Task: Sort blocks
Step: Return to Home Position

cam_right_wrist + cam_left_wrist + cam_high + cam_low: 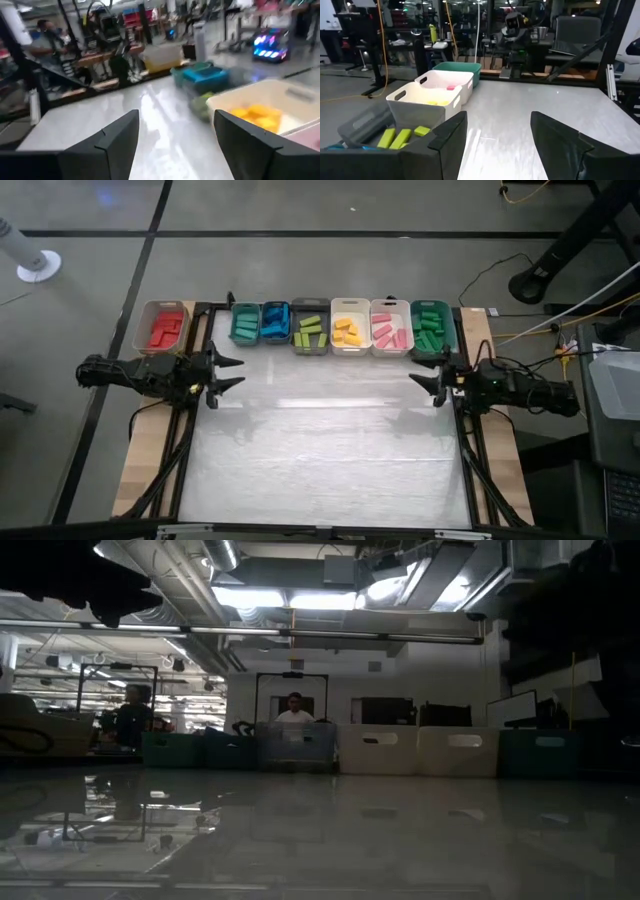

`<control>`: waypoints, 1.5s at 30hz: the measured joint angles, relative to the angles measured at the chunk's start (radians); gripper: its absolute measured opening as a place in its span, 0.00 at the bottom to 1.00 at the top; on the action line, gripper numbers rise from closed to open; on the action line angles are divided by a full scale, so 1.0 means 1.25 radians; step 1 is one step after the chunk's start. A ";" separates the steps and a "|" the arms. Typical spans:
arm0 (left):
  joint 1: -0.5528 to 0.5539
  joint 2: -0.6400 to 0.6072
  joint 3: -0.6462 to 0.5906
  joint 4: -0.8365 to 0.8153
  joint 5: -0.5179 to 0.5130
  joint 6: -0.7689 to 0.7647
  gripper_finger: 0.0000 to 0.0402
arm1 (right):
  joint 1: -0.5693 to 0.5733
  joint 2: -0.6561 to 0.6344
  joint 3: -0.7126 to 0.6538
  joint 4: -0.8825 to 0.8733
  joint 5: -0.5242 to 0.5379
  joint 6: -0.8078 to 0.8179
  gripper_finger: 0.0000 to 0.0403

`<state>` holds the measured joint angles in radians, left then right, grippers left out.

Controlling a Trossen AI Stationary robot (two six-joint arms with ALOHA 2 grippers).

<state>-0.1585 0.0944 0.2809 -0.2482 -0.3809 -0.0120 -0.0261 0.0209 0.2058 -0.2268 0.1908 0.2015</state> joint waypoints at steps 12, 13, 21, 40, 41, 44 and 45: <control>0.006 -0.002 -0.190 0.290 -0.001 0.072 0.52 | 0.000 0.024 -0.133 0.164 -0.110 0.098 0.64; 0.009 -0.002 -0.203 0.308 -0.002 0.077 0.52 | 0.000 0.030 -0.143 0.192 -0.122 0.088 0.64; 0.062 -0.001 -0.217 0.297 -0.036 0.089 0.52 | 0.000 0.033 -0.155 0.223 -0.114 -0.010 0.64; 0.159 0.060 -0.217 0.254 -0.142 0.061 0.52 | 0.000 0.034 -0.157 0.212 -0.050 -0.149 0.64; 0.159 0.065 -0.217 0.254 -0.142 0.055 0.52 | 0.000 0.034 -0.157 0.213 -0.045 -0.158 0.64; 0.159 0.074 -0.217 0.254 -0.142 0.037 0.52 | 0.000 0.034 -0.157 0.212 -0.047 -0.166 0.64; 0.159 0.074 -0.217 0.254 -0.142 0.033 0.52 | 0.000 0.034 -0.157 0.213 -0.051 -0.165 0.64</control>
<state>0.0402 0.1874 0.0097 0.0689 -0.5579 0.0292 -0.0265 0.0635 0.0090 0.0396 0.1267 -0.0052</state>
